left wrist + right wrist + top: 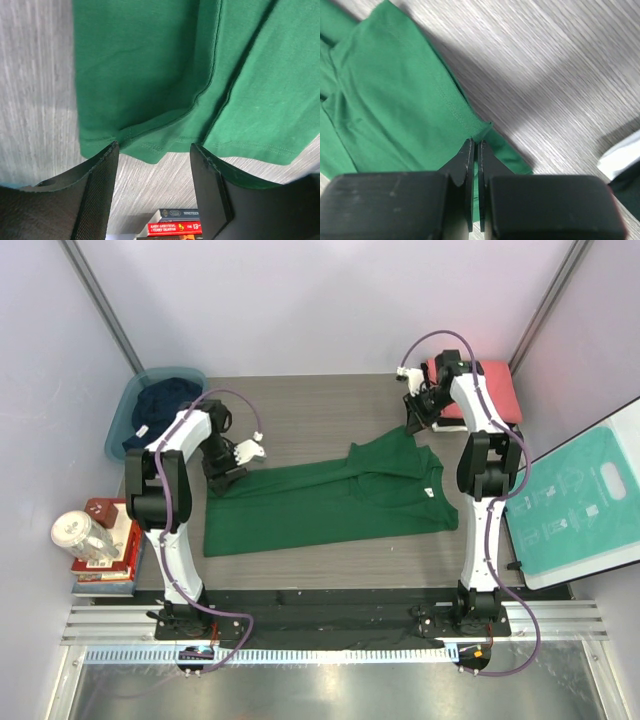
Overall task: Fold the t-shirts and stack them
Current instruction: Fold the other side of the tshirt into a rectangle
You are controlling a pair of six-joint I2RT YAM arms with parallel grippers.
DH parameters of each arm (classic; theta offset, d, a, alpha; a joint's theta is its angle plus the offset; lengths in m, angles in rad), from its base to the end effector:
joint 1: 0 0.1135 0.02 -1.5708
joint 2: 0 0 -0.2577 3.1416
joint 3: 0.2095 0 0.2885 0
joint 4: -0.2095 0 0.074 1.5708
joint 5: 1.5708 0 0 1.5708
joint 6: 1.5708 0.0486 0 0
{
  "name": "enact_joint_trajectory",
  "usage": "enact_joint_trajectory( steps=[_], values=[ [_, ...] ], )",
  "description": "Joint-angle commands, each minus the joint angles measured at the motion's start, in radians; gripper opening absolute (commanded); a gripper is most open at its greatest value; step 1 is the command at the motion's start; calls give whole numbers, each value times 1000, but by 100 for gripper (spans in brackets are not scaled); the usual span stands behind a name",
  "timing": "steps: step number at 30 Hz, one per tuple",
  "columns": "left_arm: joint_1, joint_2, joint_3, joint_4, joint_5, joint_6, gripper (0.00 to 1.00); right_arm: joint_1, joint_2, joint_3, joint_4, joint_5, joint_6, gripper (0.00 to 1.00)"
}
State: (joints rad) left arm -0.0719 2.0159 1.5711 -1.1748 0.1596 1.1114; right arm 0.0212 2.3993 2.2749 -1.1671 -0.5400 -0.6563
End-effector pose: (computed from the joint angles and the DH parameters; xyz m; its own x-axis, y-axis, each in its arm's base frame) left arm 0.4039 -0.0368 0.1570 -0.3851 0.9150 -0.1207 0.9210 0.3726 -0.1141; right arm 0.5286 0.0362 0.2010 -0.6638 -0.5376 -0.5200 -0.7131 0.6646 0.2233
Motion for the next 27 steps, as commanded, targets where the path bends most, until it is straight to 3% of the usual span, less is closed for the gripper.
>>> enact_joint_trajectory(
  steps=[1, 4, 8, 10, 17, 18, 19, 22, 27],
  values=[
    [-3, 0, 3, 23, 14, 15, 56, 23, -81, 8, -23, 5, -16, 4],
    [-3, 29, 20, 29, 18, 4, 43, 34, -92, 8, -32, 8, -25, 4],
    [-3, 35, 18, 44, 12, 1, 8, 46, -104, 11, -46, 18, -42, 4],
    [-3, 29, 15, 44, 9, 5, 0, 48, -112, 11, -52, 20, -46, 4],
    [-2, -3, 9, 40, 0, 25, 0, 52, -127, 11, -72, 28, -59, 3],
    [0, -9, 12, 49, -2, 27, 4, 55, -127, 9, -72, 28, -60, 3],
    [0, -12, 20, 53, -3, 25, 20, 54, -127, 9, -75, 28, -60, 3],
    [4, 3, 65, 32, 30, 24, 42, 57, -126, 8, -75, 28, -60, 3],
    [4, 62, 162, -77, 92, 44, 43, 62, -127, 8, -77, 38, -71, 3]
  ],
)
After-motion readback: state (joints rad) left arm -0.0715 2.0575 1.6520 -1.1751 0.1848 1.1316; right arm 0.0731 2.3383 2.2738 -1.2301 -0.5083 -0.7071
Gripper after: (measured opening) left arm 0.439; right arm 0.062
